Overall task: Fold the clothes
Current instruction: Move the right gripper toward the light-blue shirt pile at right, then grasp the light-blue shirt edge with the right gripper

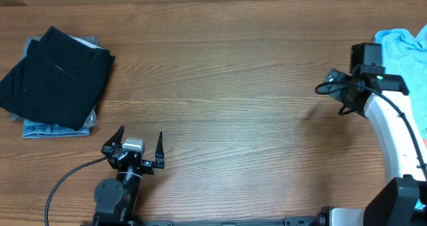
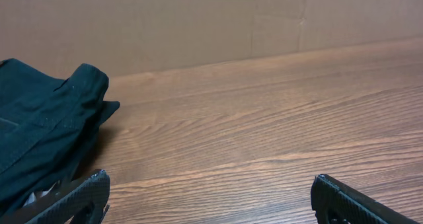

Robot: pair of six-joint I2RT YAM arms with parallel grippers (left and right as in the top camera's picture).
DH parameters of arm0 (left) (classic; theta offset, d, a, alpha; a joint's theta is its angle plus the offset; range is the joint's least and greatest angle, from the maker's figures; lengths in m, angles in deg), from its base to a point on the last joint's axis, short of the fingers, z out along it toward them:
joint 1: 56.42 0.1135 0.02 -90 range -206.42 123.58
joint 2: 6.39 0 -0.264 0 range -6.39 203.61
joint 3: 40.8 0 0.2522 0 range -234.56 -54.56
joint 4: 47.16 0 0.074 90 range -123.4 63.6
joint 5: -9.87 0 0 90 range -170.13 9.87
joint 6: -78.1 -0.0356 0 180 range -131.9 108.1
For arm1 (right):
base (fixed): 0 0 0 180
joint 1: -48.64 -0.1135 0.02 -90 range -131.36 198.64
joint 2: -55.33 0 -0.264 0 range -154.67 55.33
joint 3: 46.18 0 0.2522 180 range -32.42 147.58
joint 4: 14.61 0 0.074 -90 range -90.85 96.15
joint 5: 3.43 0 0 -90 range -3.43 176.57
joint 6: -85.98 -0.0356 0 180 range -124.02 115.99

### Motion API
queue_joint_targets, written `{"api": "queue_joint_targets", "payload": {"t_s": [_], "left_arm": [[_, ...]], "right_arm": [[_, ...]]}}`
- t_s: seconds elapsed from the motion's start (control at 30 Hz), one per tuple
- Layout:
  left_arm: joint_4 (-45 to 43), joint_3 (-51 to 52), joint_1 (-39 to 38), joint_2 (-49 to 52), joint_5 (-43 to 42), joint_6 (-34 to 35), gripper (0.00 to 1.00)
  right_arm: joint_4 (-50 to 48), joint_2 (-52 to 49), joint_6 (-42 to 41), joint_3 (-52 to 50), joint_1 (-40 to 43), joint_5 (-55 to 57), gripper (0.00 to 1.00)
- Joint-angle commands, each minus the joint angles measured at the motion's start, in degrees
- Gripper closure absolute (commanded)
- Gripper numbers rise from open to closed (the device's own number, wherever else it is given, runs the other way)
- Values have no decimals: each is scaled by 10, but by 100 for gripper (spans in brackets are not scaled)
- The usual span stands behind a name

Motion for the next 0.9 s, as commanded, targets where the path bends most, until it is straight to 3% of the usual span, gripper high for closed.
{"api": "queue_joint_targets", "payload": {"t_s": [0.0, 0.13, 0.3, 0.53, 0.87], "left_arm": [[1, 1, -2, 0, -6, -9, 0], [1, 1, -2, 3, -6, -9, 0], [1, 1, -2, 3, -6, -9, 0], [1, 1, -2, 3, -6, -9, 0], [1, 1, -2, 4, -6, -9, 0]], "right_arm": [[-16, -1, 1, 18, 57, -36, 0], [0, -1, 19, 66, 129, -135, 4], [33, -1, 28, 141, 171, -133, 3], [15, -8, 33, 150, 206, -135, 2], [-132, -68, 63, 150, 199, -134, 0]]}}
